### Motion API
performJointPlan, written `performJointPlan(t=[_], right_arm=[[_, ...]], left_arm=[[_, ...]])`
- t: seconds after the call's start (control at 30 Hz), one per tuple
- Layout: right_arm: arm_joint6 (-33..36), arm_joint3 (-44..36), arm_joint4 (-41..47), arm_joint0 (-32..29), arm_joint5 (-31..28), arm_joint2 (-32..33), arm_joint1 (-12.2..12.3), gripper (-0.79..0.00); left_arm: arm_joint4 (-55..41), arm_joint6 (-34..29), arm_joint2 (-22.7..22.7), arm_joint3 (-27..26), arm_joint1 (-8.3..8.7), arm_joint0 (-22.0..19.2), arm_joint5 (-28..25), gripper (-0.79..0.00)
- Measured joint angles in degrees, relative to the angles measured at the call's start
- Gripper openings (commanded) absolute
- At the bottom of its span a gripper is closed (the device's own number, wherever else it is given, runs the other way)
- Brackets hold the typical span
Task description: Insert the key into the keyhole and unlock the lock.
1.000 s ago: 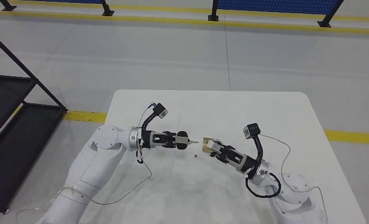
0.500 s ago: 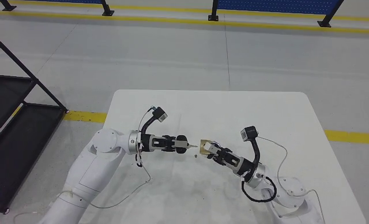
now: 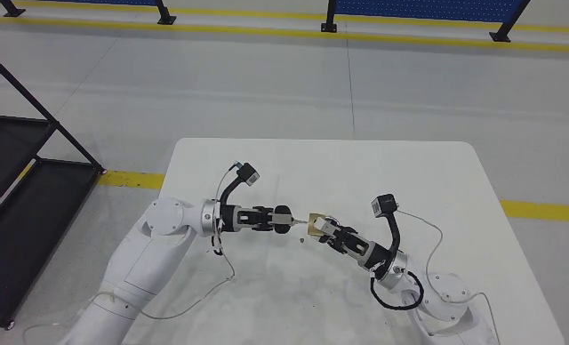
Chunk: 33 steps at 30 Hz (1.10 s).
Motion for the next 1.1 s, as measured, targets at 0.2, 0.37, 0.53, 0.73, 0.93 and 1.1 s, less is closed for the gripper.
performJointPlan(t=[0.2, 0.37, 0.53, 0.73, 0.93, 1.1], right_arm=[[0.0, 0.0, 0.0, 0.0, 0.0, 0.0, 0.0, -0.785], [0.0, 0.0, 0.0, 0.0, 0.0, 0.0, 0.0, -0.785], [0.0, 0.0, 0.0, 0.0, 0.0, 0.0, 0.0, -0.785], [0.0, 0.0, 0.0, 0.0, 0.0, 0.0, 0.0, -0.785], [0.0, 0.0, 0.0, 0.0, 0.0, 0.0, 0.0, -0.785], [0.0, 0.0, 0.0, 0.0, 0.0, 0.0, 0.0, -0.785]], left_arm=[[-0.2, 0.1, 0.3, 0.2, 0.01, -0.3, -0.2, -0.785], [-0.2, 0.2, 0.6, 0.2, 0.05, -0.5, -0.3, -0.785], [-0.2, 0.2, 0.7, 0.1, 0.1, -0.5, -0.2, -0.785], [-0.3, 0.1, 0.9, 0.0, 0.16, -0.6, -0.3, -0.785], [-0.4, 0.0, 1.2, 0.2, 0.21, -0.7, -0.2, -0.785], [-0.6, 0.1, 1.4, 0.3, 0.23, -0.8, -0.4, -0.785]])
